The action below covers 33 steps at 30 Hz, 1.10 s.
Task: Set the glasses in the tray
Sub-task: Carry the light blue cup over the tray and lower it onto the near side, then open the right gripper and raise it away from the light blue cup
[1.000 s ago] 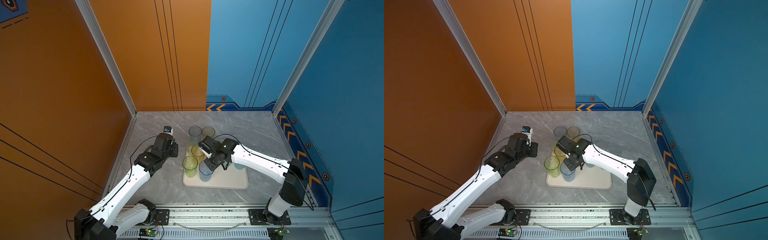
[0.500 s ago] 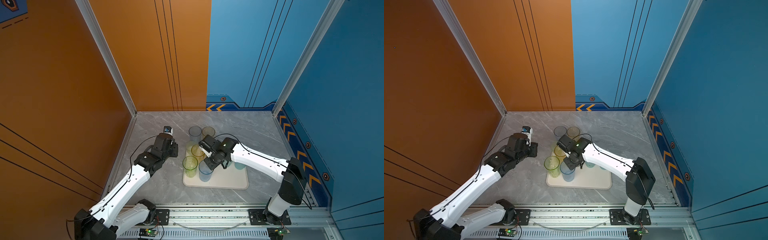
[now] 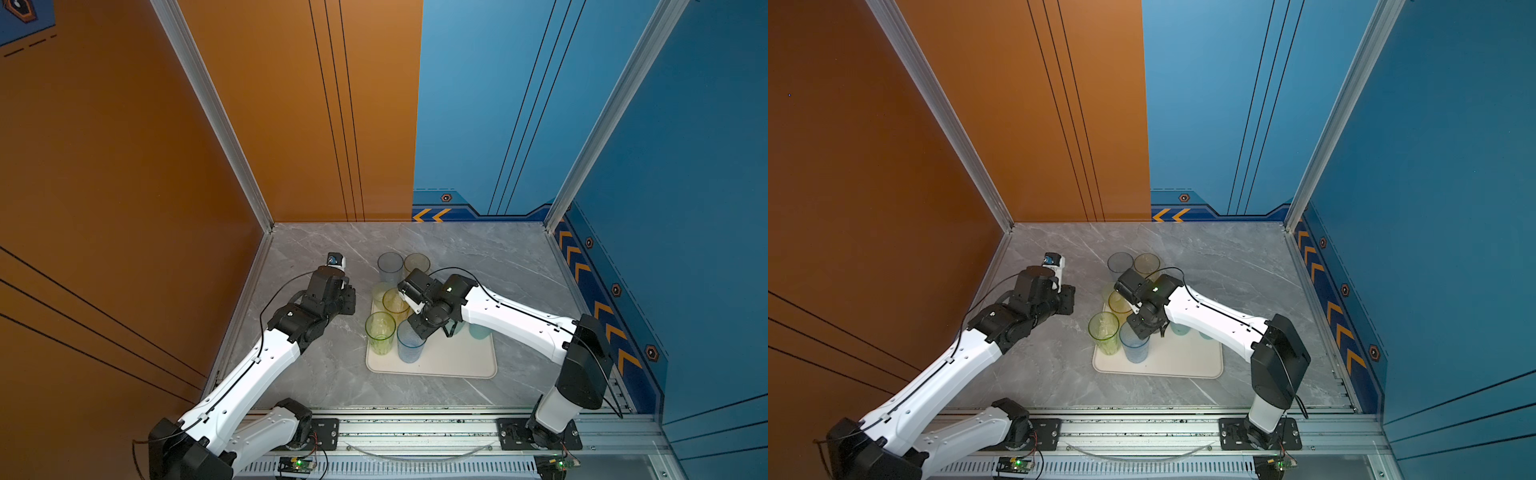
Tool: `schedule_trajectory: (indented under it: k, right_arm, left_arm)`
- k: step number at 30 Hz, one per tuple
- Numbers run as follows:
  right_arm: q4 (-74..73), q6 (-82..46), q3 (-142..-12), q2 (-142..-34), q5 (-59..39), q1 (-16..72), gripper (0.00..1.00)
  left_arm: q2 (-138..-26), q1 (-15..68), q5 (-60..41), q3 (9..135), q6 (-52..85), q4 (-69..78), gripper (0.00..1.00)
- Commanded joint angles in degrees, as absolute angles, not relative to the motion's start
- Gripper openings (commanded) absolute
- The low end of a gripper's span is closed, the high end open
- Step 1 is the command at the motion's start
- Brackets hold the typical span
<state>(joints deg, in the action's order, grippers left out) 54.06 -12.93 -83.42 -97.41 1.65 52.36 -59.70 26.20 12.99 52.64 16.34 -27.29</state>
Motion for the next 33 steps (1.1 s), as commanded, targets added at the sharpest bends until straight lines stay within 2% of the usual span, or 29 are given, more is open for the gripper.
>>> schedule_trajectory:
  k: [1,15,33]
  right_arm:
    - [53.37,-13.8,-84.45,-98.28,0.87,52.13,0.1]
    - [53.44,-13.84,-84.26,-97.51,0.98,52.19,0.19]
    - [53.41,-13.8,-83.46,-94.69,1.76,52.08,0.25]
  left_arm:
    - [-59.42,25.58,12.03,53.71,15.73,-28.56,0.33]
    - [-59.41,25.54,11.93,53.79,15.73,-28.64,0.33]
    - [-59.67,25.58,11.76,53.79,15.77,-28.63,0.33]
